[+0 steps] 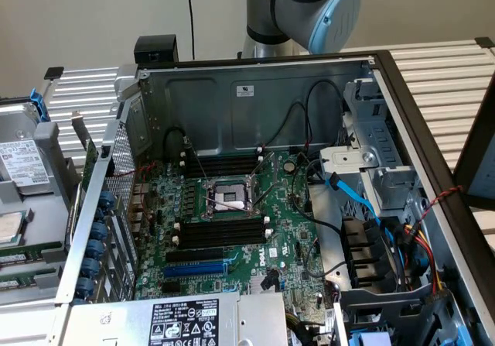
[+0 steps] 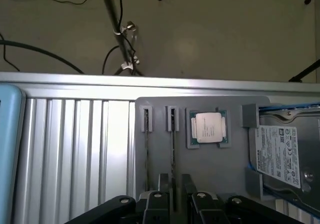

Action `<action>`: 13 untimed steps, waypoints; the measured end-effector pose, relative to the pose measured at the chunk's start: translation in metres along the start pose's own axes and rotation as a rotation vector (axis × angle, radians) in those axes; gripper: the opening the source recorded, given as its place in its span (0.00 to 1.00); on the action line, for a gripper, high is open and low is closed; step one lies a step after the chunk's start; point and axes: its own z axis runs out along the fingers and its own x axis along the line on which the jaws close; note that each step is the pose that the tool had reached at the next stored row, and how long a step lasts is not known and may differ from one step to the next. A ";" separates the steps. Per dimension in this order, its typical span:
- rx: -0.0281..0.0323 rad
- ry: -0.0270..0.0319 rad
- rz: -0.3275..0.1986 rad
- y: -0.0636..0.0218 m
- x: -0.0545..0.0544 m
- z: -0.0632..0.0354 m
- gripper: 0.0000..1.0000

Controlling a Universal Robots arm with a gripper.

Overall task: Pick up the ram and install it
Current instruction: 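Reach for the ram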

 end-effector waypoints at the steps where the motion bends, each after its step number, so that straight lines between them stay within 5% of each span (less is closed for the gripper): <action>1: -0.0027 -0.0004 -0.004 0.0001 0.001 0.0017 0.25; 5: -0.0086 -0.0029 -0.012 0.0012 0.007 0.0086 0.25; 11: -0.0041 -0.0032 -0.016 0.0028 0.010 0.0117 0.25; 12: -0.0025 -0.0029 -0.016 0.0028 0.010 0.0115 0.25; 13: 0.0097 -0.0024 -0.017 0.0029 0.010 0.0116 0.25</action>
